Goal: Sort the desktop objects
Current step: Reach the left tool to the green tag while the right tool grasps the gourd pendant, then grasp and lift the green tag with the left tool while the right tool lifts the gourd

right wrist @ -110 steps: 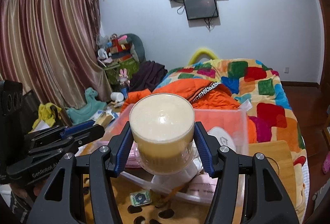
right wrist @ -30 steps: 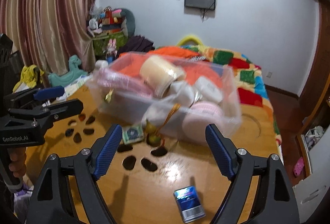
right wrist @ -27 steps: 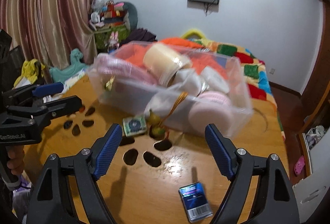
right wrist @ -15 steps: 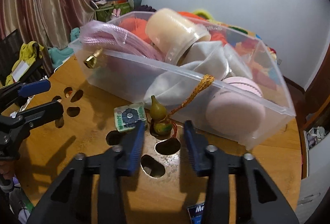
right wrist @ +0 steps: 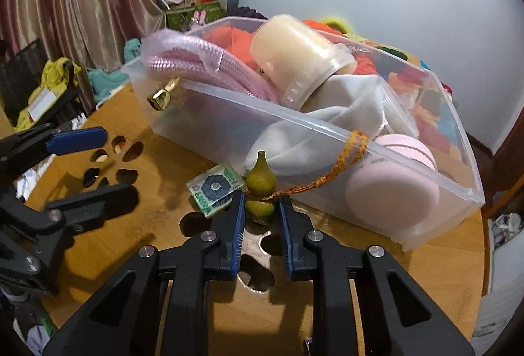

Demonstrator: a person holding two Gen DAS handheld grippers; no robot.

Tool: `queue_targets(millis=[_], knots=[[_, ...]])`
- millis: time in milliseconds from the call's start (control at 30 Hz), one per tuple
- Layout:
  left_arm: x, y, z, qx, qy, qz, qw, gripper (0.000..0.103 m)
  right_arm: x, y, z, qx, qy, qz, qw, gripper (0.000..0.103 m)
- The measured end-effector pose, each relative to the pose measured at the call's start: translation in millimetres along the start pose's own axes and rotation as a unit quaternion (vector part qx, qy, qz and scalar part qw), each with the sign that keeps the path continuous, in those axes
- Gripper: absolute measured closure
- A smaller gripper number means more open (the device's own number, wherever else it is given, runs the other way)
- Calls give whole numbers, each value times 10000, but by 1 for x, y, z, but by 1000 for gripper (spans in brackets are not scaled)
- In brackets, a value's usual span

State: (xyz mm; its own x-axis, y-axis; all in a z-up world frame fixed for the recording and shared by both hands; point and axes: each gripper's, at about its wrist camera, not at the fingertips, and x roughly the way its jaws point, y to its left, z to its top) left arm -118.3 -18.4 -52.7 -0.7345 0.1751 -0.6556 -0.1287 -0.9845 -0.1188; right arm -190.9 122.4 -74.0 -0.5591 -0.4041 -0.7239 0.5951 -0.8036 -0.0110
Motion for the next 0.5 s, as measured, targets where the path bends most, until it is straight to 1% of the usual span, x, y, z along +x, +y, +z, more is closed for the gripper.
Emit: queue_targets(millis=[33, 100, 267, 333, 433, 500], knots=[[2, -4, 2, 40, 26, -9, 10000, 27, -2, -2, -1, 45, -18, 34, 10000, 85], [9, -13, 4, 153, 134, -24, 9998, 35, -10, -7, -5, 144, -75, 68, 9998, 86], [24, -34, 11, 389, 314, -52, 9987, 36, -22, -17, -11, 344, -193, 163, 9991, 85], [31, -39, 14, 439, 411, -33, 9982, 46, -26, -19, -13, 396, -229, 198, 9988, 85], [42, -46, 16, 506, 574, 58, 9970, 54, -26, -23, -17, 479, -240, 220, 9983, 85], [48, -48, 16, 524, 659, 101, 9964, 56, -25, -23, -18, 553, -254, 247, 9978, 85]])
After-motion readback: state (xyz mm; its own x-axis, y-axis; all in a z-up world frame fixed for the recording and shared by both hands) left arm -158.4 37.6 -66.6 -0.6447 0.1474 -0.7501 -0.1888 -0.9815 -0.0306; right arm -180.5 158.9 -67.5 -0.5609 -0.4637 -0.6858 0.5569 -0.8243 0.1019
